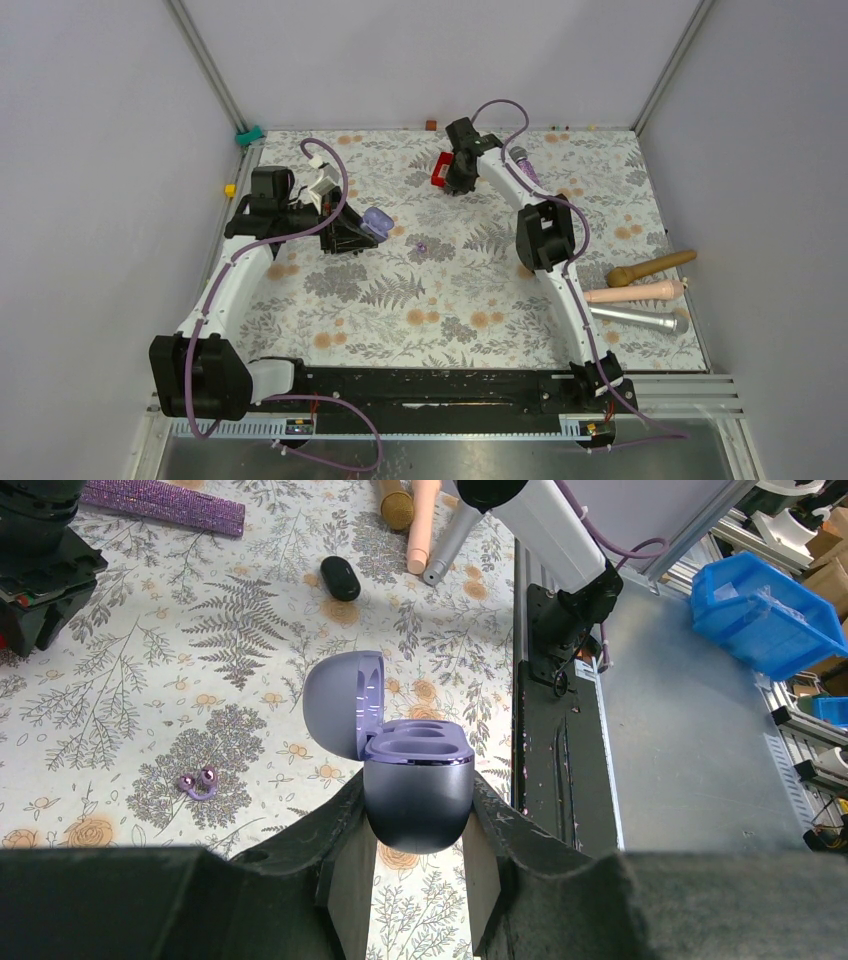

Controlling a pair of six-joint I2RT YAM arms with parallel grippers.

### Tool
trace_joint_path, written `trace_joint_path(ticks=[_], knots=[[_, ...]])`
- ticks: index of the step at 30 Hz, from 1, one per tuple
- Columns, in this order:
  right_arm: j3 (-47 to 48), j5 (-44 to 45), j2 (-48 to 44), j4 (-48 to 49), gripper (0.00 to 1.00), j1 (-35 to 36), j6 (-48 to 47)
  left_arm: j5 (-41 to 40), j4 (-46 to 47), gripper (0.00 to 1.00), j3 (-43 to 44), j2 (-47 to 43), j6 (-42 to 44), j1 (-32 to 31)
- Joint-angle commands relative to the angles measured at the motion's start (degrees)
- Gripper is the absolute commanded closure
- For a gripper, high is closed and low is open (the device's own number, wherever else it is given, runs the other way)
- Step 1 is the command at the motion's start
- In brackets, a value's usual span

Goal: Insert the wireless bluetooth earbuds into the charging case
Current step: Pick up the right earbud from the center of the board.

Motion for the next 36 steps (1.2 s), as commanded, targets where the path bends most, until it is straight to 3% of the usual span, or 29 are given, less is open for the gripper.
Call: trace_joint_path(ticks=[1, 6, 14, 20, 25, 36], knots=[[1.3, -0.9, -0.8, -1.6, 0.84, -0.3, -0.3, 2.8, 0.9, 1.00, 0.7, -0.1, 0.7, 0.3], [-7.1, -3.5, -7.6, -3.1, 0.86, -0.3, -2.1, 1.8, 0.8, 1.00, 1.0, -0.1, 0.2, 0.3], [-50.1, -0.9, -34.1, 15.1, 0.84, -0.3, 0.9, -1.8, -3.3, 1.00, 4.5, -2.6, 1.0, 0.4], [-67.6, -2.4, -40.9, 21.3, 0.80, 1.1, 2.0, -5.2, -11.9, 1.00, 8.1, -4.1, 6.4, 0.5], [-72.2, -3.3, -44.8, 26.6, 0.67, 3.1, 4.0, -6.6, -22.0, 1.00, 9.2, -5.7, 13.9, 0.5], [-71.3, -8.0, -57.7, 26.9, 0.52, 3.6, -0.7, -7.1, -22.3, 1.00, 7.1, -8.4, 14.7, 1.0]])
